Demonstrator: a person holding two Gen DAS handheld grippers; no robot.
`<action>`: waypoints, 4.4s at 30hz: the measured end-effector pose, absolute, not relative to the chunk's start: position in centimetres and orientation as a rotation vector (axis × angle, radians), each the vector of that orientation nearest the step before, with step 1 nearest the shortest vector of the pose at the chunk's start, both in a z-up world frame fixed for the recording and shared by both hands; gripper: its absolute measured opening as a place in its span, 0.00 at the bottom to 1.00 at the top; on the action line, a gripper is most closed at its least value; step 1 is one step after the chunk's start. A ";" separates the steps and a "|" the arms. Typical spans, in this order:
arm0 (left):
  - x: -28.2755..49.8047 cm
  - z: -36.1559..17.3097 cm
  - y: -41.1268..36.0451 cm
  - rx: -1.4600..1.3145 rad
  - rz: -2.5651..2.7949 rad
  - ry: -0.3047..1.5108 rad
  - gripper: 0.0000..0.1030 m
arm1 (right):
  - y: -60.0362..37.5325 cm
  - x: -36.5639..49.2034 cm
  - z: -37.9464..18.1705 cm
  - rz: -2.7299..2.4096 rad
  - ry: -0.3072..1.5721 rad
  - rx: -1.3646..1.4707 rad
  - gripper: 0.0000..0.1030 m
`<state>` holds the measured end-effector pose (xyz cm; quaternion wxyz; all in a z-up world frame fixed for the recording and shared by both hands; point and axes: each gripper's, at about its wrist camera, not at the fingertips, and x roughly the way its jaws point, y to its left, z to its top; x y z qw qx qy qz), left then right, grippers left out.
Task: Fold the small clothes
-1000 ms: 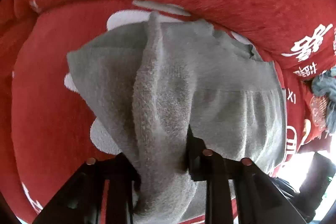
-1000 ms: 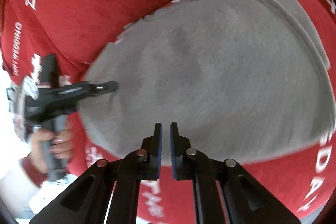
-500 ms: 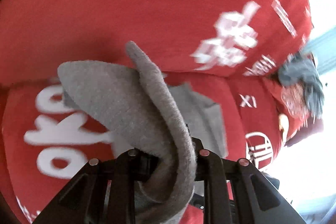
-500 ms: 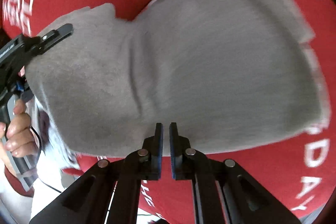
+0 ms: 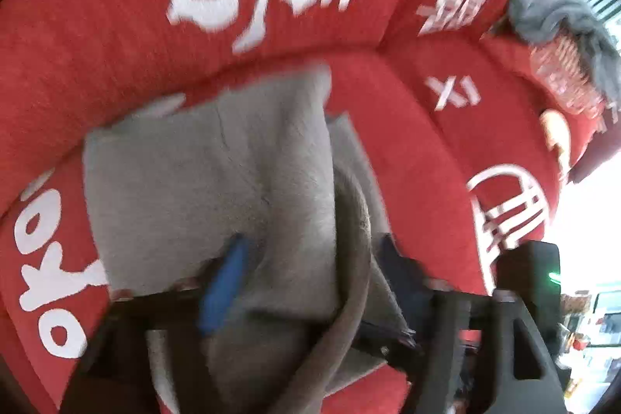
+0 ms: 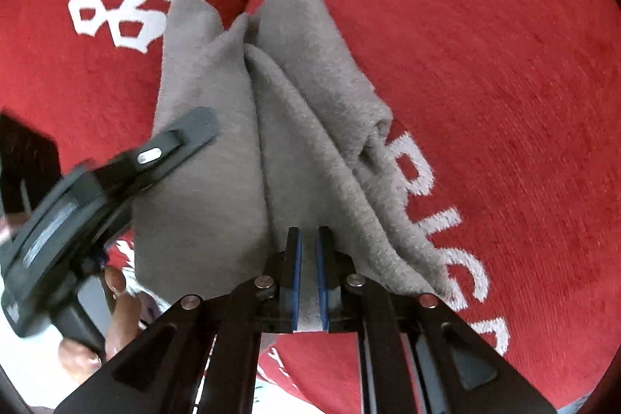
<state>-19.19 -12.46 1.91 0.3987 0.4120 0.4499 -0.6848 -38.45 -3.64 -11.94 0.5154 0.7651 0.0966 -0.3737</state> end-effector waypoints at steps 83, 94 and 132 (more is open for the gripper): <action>-8.5 -2.7 -10.3 0.921 -1.403 1.279 0.27 | -12.5 -34.8 -4.5 -1.058 0.819 1.283 0.09; -9.5 -3.9 -10.2 0.979 -1.397 1.242 0.27 | -12.4 -36.2 -8.5 -1.056 0.899 1.327 0.10; -9.6 -4.1 -10.4 1.052 -1.326 1.222 0.63 | -11.6 -38.8 -5.9 -1.108 0.854 1.381 0.16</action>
